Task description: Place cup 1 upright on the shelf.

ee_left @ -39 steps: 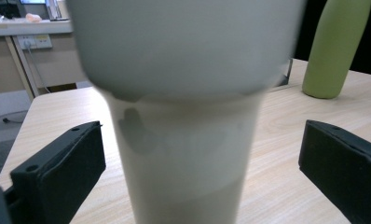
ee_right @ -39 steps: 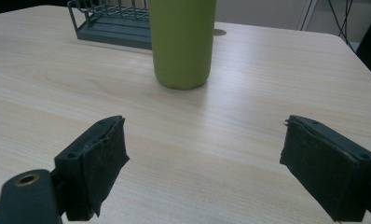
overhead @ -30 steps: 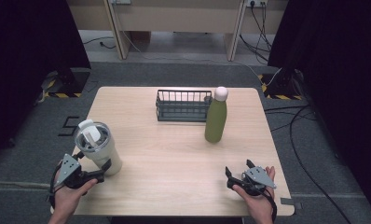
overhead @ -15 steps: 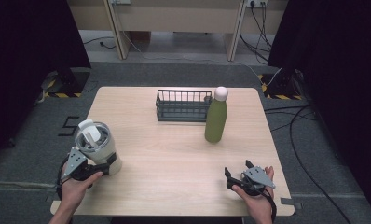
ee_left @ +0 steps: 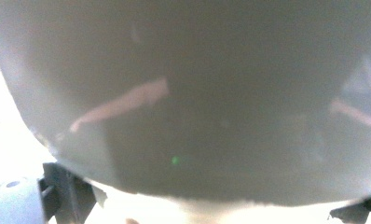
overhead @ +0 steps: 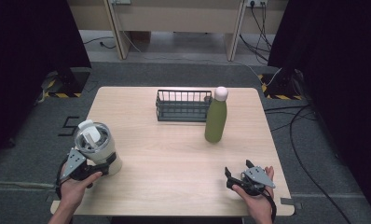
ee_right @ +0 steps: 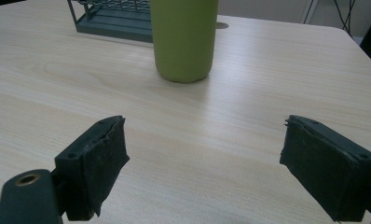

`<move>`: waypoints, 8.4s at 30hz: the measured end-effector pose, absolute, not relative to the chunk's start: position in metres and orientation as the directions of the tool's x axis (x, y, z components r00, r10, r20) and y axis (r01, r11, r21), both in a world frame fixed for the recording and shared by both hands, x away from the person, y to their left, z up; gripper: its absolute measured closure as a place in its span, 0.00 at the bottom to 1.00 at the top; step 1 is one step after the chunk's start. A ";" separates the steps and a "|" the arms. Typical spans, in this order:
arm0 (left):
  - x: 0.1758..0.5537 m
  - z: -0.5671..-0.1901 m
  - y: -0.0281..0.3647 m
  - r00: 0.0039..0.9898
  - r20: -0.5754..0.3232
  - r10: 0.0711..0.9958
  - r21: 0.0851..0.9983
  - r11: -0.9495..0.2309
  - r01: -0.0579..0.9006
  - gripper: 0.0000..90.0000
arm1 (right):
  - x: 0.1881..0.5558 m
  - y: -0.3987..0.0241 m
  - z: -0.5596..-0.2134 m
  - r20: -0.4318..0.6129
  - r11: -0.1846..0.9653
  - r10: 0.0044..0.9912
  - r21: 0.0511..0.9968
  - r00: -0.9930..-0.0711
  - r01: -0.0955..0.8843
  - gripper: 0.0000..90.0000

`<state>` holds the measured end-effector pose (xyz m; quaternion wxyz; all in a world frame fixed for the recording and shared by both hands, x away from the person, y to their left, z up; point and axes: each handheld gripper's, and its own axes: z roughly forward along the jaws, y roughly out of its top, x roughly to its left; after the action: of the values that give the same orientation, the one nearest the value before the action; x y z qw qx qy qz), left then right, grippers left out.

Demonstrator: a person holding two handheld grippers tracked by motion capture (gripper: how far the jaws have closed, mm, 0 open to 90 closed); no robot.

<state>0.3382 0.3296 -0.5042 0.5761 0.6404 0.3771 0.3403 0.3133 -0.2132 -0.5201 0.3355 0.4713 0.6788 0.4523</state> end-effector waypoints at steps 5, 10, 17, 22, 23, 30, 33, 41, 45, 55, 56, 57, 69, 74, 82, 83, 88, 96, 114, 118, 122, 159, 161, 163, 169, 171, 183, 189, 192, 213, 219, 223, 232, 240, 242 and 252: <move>0.338 -0.503 0.328 0.497 -0.019 0.867 0.995 -0.034 0.097 0.11 | 0.313 -0.215 -0.520 -0.029 0.144 0.945 0.931 -0.325 0.336 0.15; 0.337 -0.498 0.325 0.506 0.001 0.862 0.996 -0.047 0.078 0.11 | 0.313 -0.214 -0.520 -0.027 0.142 0.946 0.930 -0.322 0.338 0.15; 0.344 -0.484 0.313 0.537 0.007 0.843 0.997 -0.046 0.060 0.11 | 0.313 -0.215 -0.519 -0.032 0.144 0.947 0.932 -0.321 0.331 0.15; 0.351 -0.477 0.304 0.553 0.006 0.833 0.998 -0.038 0.047 0.11 | 0.314 -0.216 -0.519 -0.033 0.144 0.947 0.933 -0.319 0.331 0.15; 0.356 -0.474 0.301 0.556 0.018 0.831 0.998 -0.046 0.036 0.11 | 0.314 -0.216 -0.519 -0.032 0.142 0.948 0.933 -0.318 0.332 0.15; 0.368 -0.465 0.290 0.564 0.029 0.825 0.999 -0.045 0.014 0.11 | 0.314 -0.217 -0.519 -0.029 0.138 0.949 0.933 -0.313 0.331 0.15; 0.374 -0.460 0.285 0.566 0.033 0.824 0.999 -0.044 0.004 0.11 | 0.314 -0.217 -0.518 -0.029 0.137 0.950 0.934 -0.312 0.331 0.15; 0.390 -0.452 0.272 0.576 0.042 0.817 0.999 -0.044 -0.011 0.11 | 0.314 -0.217 -0.518 -0.029 0.138 0.949 0.934 -0.314 0.330 0.15; 0.396 -0.449 0.267 0.583 0.041 0.812 0.999 -0.042 -0.012 0.11 | 0.314 -0.217 -0.519 -0.029 0.138 0.949 0.934 -0.315 0.331 0.15; 0.415 -0.439 0.253 0.585 0.054 0.809 0.999 -0.045 -0.030 0.11 | 0.315 -0.217 -0.519 -0.030 0.139 0.949 0.933 -0.314 0.332 0.15; 0.417 -0.438 0.252 0.586 0.052 0.809 0.999 -0.041 -0.032 0.11 | 0.315 -0.217 -0.519 -0.030 0.139 0.949 0.933 -0.314 0.332 0.15; 0.419 -0.436 0.251 0.586 0.052 0.808 0.999 -0.041 -0.032 0.11 | 0.315 -0.217 -0.519 -0.028 0.137 0.949 0.933 -0.313 0.333 0.15; 0.439 -0.427 0.238 0.592 0.054 0.804 0.998 -0.035 -0.044 0.11 | 0.315 -0.217 -0.520 -0.028 0.138 0.949 0.933 -0.314 0.334 0.16; 0.448 -0.423 0.232 0.593 0.062 0.803 0.998 -0.041 -0.049 0.11 | 0.315 -0.216 -0.520 -0.029 0.139 0.949 0.933 -0.314 0.333 0.16; 0.460 -0.413 0.222 0.600 0.082 0.796 0.996 -0.055 -0.063 0.11 | 0.315 -0.216 -0.520 -0.028 0.137 0.949 0.934 -0.315 0.330 0.16; 0.461 -0.412 0.220 0.600 0.083 0.795 0.996 -0.055 -0.064 0.11 | 0.315 -0.216 -0.520 -0.027 0.136 0.948 0.934 -0.316 0.331 0.16; 0.470 -0.409 0.214 0.605 0.087 0.792 0.996 -0.057 -0.070 0.11 | 0.315 -0.216 -0.520 -0.026 0.135 0.949 0.934 -0.315 0.329 0.16; 0.481 -0.401 0.204 0.610 0.082 0.788 0.996 -0.044 -0.077 0.11 | 0.315 -0.217 -0.520 -0.025 0.133 0.949 0.934 -0.313 0.331 0.16; 0.511 -0.394 0.179 0.615 0.079 0.785 0.996 -0.043 -0.072 0.11 | 0.315 -0.217 -0.520 -0.021 0.128 0.951 0.935 -0.307 0.330 0.16; 0.519 -0.392 0.175 0.612 0.079 0.787 0.996 -0.044 -0.073 0.11 | 0.314 -0.218 -0.520 -0.023 0.128 0.951 0.936 -0.307 0.327 0.16; 0.527 -0.390 0.170 0.609 0.077 0.790 0.997 -0.041 -0.073 0.11 | 0.314 -0.218 -0.519 -0.021 0.126 0.952 0.936 -0.306 0.328 0.16; 0.594 -0.394 0.129 0.552 0.042 0.833 0.999 -0.046 -0.006 0.11 | 0.313 -0.221 -0.520 -0.013 0.120 0.949 0.938 -0.314 0.325 0.16; 0.595 -0.396 0.128 0.552 0.041 0.833 0.999 -0.047 -0.003 0.11 | 0.313 -0.221 -0.520 -0.015 0.122 0.949 0.938 -0.316 0.323 0.16; 0.597 -0.397 0.127 0.549 0.044 0.834 0.999 -0.053 0.001 0.11 | 0.313 -0.221 -0.520 -0.013 0.121 0.949 0.938 -0.316 0.324 0.16; 0.601 -0.401 0.125 0.542 0.044 0.839 0.998 -0.059 0.010 0.11 | 0.313 -0.221 -0.520 -0.019 0.127 0.947 0.938 -0.319 0.322 0.16; 0.601 -0.403 0.124 0.541 0.040 0.840 0.998 -0.056 0.014 0.11 | 0.313 -0.221 -0.520 -0.018 0.127 0.947 0.938 -0.320 0.322 0.16; 0.602 -0.416 0.122 0.534 0.032 0.845 0.997 -0.061 0.038 0.11 | 0.312 -0.221 -0.520 -0.019 0.128 0.947 0.938 -0.321 0.322 0.16; 0.603 -0.423 0.119 0.533 0.021 0.846 0.997 -0.059 0.054 0.11 | 0.313 -0.221 -0.520 -0.018 0.127 0.947 0.938 -0.321 0.323 0.16; 0.603 -0.426 0.117 0.531 0.024 0.847 0.996 -0.066 0.060 0.11 | 0.312 -0.221 -0.520 -0.018 0.128 0.947 0.938 -0.322 0.322 0.16; 0.604 -0.443 0.119 0.515 0.005 0.857 0.992 -0.067 0.103 0.11 | 0.313 -0.220 -0.520 -0.014 0.127 0.945 0.937 -0.327 0.326 0.16; 0.605 -0.442 0.121 0.527 0.012 0.850 0.991 -0.081 0.109 0.11 | 0.313 -0.219 -0.520 -0.018 0.130 0.945 0.937 -0.328 0.325 0.16; 0.604 -0.442 0.124 0.538 0.006 0.843 0.990 -0.080 0.114 0.10 | 0.313 -0.219 -0.520 -0.018 0.132 0.944 0.936 -0.331 0.326 0.16; 0.605 -0.442 0.123 0.544 0.011 0.839 0.988 -0.093 0.123 0.09 | 0.313 -0.219 -0.520 -0.025 0.140 0.943 0.935 -0.333 0.326 0.15; 0.603 -0.444 0.125 0.541 0.028 0.840 0.987 -0.108 0.117 0.03 | 0.313 -0.218 -0.520 -0.026 0.143 0.941 0.934 -0.337 0.326 0.15; 0.602 -0.442 0.126 0.539 0.040 0.842 0.987 -0.117 0.109 0.02 | 0.313 -0.218 -0.520 -0.028 0.146 0.940 0.934 -0.339 0.326 0.15; 0.594 -0.439 0.132 0.535 0.052 0.843 0.988 -0.123 0.098 0.00 | 0.313 -0.217 -0.520 -0.031 0.150 0.939 0.933 -0.341 0.327 0.14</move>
<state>0.5939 0.1315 -0.4390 0.5621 0.6719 0.3504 0.3315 0.3130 -0.2170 -0.5200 0.3355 0.4656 0.6800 0.4565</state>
